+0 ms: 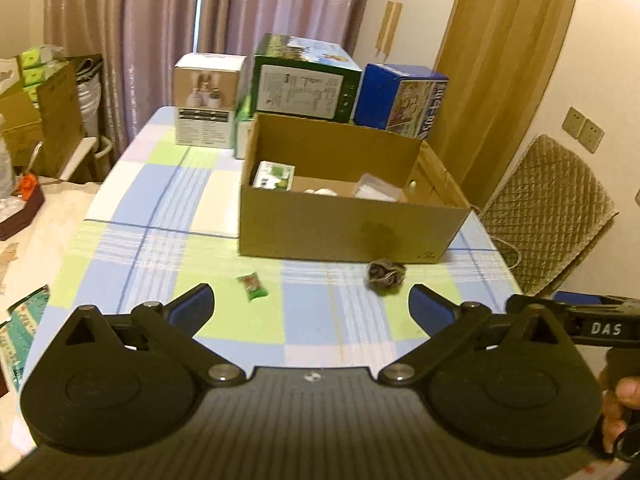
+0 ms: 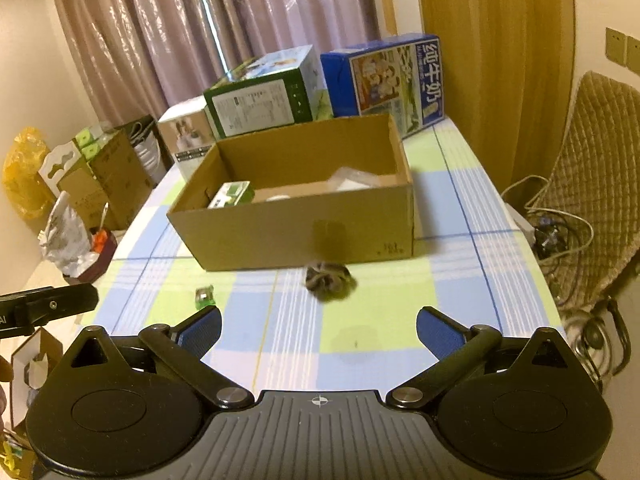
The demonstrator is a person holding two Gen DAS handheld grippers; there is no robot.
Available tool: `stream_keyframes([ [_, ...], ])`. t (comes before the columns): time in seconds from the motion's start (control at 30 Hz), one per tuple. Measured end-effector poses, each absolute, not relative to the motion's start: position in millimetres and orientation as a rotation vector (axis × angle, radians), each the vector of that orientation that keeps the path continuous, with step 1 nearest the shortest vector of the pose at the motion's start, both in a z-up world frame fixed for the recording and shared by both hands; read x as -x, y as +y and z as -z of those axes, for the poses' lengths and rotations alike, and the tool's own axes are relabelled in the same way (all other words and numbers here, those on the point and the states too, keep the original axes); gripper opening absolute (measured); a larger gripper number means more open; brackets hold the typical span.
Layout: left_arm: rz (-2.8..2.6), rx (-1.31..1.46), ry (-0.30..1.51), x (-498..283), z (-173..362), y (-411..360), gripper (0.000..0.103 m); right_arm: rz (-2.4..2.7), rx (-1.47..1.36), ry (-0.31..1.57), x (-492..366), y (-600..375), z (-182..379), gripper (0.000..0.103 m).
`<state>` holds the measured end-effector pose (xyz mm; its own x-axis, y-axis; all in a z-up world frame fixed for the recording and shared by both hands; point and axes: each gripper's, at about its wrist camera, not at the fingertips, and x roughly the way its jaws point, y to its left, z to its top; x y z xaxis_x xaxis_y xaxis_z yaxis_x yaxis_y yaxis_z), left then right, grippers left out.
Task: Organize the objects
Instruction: 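Withdraw both tools from the box back over the table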
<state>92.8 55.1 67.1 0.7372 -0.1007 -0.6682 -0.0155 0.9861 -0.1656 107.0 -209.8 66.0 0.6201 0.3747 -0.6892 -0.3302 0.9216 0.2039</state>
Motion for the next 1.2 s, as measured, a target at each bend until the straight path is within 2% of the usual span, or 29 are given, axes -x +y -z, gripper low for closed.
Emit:
stream_keyframes([
  [0.4,0.013,0.17,0.753,-66,-59,61,0.102,-0.379,-0.046,0.813,-85,-218,-67,0.101],
  [1.2,-0.005,0.14,0.801,-74,-33,63,0.102,-0.359,0.001,0.851,-92,-216,-42,0.101],
])
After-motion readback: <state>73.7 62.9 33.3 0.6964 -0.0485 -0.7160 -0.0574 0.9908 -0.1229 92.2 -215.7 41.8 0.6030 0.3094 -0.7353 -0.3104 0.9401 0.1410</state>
